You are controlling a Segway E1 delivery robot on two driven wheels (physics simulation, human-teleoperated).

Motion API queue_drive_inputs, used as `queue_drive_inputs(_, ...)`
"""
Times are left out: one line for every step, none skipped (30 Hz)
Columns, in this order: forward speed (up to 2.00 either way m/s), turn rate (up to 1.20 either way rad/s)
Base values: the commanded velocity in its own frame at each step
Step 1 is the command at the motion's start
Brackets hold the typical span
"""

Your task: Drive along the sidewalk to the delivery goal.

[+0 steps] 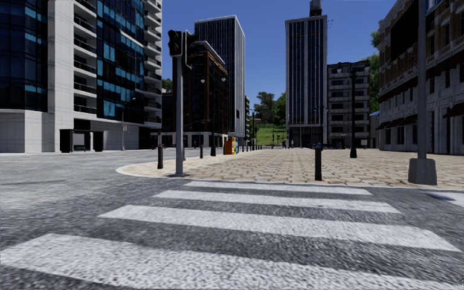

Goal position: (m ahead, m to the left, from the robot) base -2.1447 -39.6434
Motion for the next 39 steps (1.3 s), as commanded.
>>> queue_drive_inputs(2.00,0.00)
queue_drive_inputs(2.00,0.00)
queue_drive_inputs(2.00,0.00)
queue_drive_inputs(2.00,0.00)
queue_drive_inputs(2.00,0.00)
queue_drive_inputs(2.00,-0.04)
queue_drive_inputs(2.00,-0.22)
queue_drive_inputs(2.00,-0.28)
queue_drive_inputs(2.00,-0.28)
queue_drive_inputs(2.00,-0.30)
queue_drive_inputs(2.00,-0.31)
queue_drive_inputs(2.00,-0.33)
queue_drive_inputs(2.00,-0.33)
queue_drive_inputs(2.00,-0.37)
queue_drive_inputs(2.00,-0.38)
queue_drive_inputs(2.00,-0.38)
queue_drive_inputs(2.00,-0.38)
queue_drive_inputs(2.00,-0.38)
queue_drive_inputs(2.00,-0.38)
queue_drive_inputs(2.00,-0.38)
queue_drive_inputs(2.00,-0.38)
queue_drive_inputs(2.00,-0.38)
queue_drive_inputs(2.00,-0.38)
queue_drive_inputs(2.00,-0.38)
queue_drive_inputs(2.00,-0.38)
queue_drive_inputs(2.00,-0.38)
queue_drive_inputs(2.00,-0.38)
queue_drive_inputs(2.00,-0.38)
queue_drive_inputs(2.00,-0.38)
queue_drive_inputs(2.00,-0.38)
queue_drive_inputs(2.00,-0.38)
queue_drive_inputs(2.00,-0.38)
queue_drive_inputs(2.00,-0.38)
queue_drive_inputs(2.00,-0.38)
queue_drive_inputs(2.00,-0.38)
queue_drive_inputs(2.00,-0.38)
queue_drive_inputs(2.00,-0.38)
queue_drive_inputs(2.00,-0.38)
queue_drive_inputs(2.00,-0.38)
